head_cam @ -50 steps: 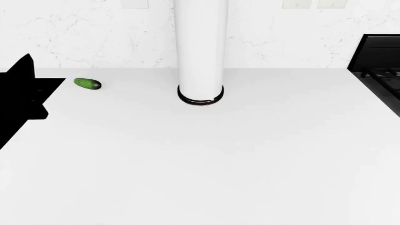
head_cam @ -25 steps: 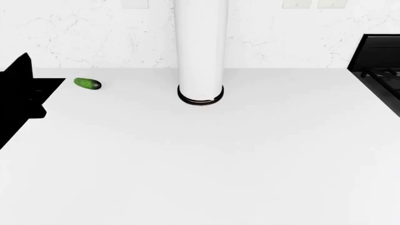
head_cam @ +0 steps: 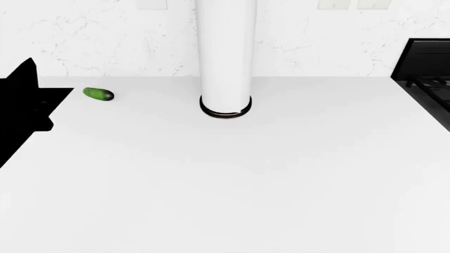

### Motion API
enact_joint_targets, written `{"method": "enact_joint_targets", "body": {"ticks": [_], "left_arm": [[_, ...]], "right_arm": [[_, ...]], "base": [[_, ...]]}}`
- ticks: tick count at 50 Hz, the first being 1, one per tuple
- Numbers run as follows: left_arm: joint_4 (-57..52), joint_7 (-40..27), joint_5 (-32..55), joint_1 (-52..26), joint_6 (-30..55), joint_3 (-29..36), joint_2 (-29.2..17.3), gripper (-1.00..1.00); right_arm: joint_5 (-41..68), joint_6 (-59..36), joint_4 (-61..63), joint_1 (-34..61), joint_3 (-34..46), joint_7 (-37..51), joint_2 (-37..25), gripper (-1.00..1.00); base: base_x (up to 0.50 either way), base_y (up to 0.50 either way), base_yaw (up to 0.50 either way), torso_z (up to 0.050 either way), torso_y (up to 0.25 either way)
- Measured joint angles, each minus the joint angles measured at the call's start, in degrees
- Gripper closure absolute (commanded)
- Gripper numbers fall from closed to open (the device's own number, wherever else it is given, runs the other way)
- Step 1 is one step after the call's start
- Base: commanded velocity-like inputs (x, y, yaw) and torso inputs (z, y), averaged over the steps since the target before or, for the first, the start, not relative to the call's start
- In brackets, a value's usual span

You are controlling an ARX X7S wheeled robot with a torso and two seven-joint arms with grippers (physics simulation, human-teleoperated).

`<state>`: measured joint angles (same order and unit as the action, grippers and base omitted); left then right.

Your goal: Pick the egg from the counter and place it in the cabinet.

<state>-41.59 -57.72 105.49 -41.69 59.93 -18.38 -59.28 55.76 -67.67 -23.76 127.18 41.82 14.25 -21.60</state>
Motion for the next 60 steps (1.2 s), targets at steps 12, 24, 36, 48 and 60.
{"method": "enact_joint_targets", "body": {"ticks": [12,24,36,48,60], "left_arm": [[0.1,0.3,-0.4,-0.1,-0.1,0.3,0.1,-1.0],[0.2,0.4,-0.6,-0.2,-0.4,0.6,0.1,-1.0],[0.2,0.6,-0.9,-0.6,-0.6,1.2,0.4,-1.0],[0.3,1.0,-1.8,-0.9,-0.7,2.2,1.0,-1.0],[0.4,1.5,-2.7,-1.4,-0.7,3.3,1.5,-1.0]], "right_arm": [[2.7,-2.4,2.8,0.4,-1.0,2.0,-1.0,-1.0],[11.4,-9.4,13.0,-0.8,-7.4,11.1,-3.3,-1.0],[26.8,-15.1,24.1,-4.7,-15.6,24.4,-5.1,-1.0],[38.5,-15.4,31.5,-8.2,-19.3,33.5,-6.7,-1.0],[45.6,-13.2,38.2,-12.9,-20.8,38.9,-8.1,-1.0]], "base": [[0.0,0.0,0.0,0.0,0.0],[0.0,0.0,0.0,0.0,0.0],[0.0,0.0,0.0,0.0,0.0],[0.0,0.0,0.0,0.0,0.0],[0.0,0.0,0.0,0.0,0.0]]}}
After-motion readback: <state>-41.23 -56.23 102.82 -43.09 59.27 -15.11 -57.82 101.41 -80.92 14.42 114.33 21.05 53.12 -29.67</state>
